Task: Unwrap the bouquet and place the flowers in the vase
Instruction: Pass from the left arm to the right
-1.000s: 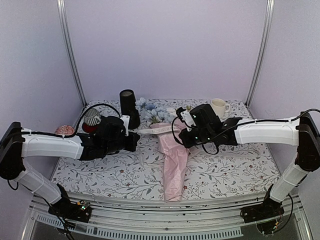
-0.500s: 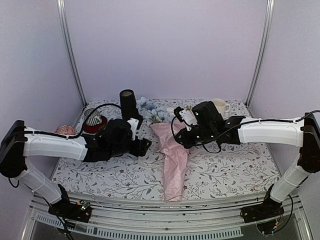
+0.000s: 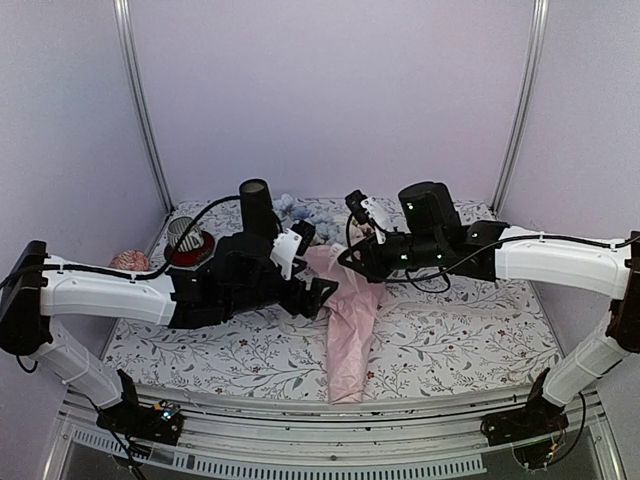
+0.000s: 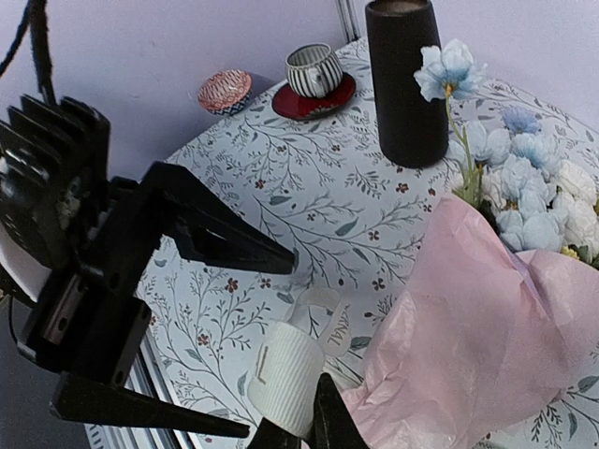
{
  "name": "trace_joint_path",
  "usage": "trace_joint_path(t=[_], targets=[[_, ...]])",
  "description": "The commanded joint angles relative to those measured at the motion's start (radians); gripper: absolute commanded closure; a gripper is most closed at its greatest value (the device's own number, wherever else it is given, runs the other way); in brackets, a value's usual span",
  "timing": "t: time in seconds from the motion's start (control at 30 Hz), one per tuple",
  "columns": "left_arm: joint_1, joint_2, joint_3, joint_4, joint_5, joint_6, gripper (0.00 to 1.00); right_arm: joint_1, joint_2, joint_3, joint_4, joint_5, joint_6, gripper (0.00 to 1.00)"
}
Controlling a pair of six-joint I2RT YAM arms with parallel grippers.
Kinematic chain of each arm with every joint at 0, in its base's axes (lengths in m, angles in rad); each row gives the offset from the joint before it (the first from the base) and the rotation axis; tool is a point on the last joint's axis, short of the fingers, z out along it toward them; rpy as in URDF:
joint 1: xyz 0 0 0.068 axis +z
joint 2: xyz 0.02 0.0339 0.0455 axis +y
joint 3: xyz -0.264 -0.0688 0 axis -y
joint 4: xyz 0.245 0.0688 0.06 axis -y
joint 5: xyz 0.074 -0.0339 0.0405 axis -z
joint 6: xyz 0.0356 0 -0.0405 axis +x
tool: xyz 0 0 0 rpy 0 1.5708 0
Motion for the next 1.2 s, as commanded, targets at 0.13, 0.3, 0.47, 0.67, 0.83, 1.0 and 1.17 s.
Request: trace_joint_path(t=[0.13,0.3,0.47,0.67,0.83,1.0,1.17], targets=[[-0.010,-0.006,0.012,0.059,0.048,-0.025,0.10,-0.004,-0.048,0.030,0.058,-0.074,0.026,0.93],[-0.008,0.030,0.036,0.040,0.047,-0.031,0.10,-0.004,-0.045,0.029,0.076,-0.104,0.038,0.92],[-0.006,0.056,0.058,0.025,0.044,-0.051,0.10,-0.004,-0.038,0.025,0.081,-0.111,0.044,0.92],[0.009,0.052,0.050,0.025,0.049,-0.073,0.13,-0.004,-0.038,0.016,0.088,-0.106,0.047,0.92],[0.037,0.057,0.045,0.032,0.094,-0.097,0.30,-0.004,-0.040,0.008,0.097,-0.116,0.052,0.91],[0.057,0.070,0.055,0.035,0.120,-0.107,0.37,-0.004,-0.041,0.007,0.097,-0.125,0.054,0.91],[0.066,0.084,0.066,0.037,0.149,-0.119,0.29,-0.004,-0.040,0.006,0.102,-0.096,0.055,0.91]])
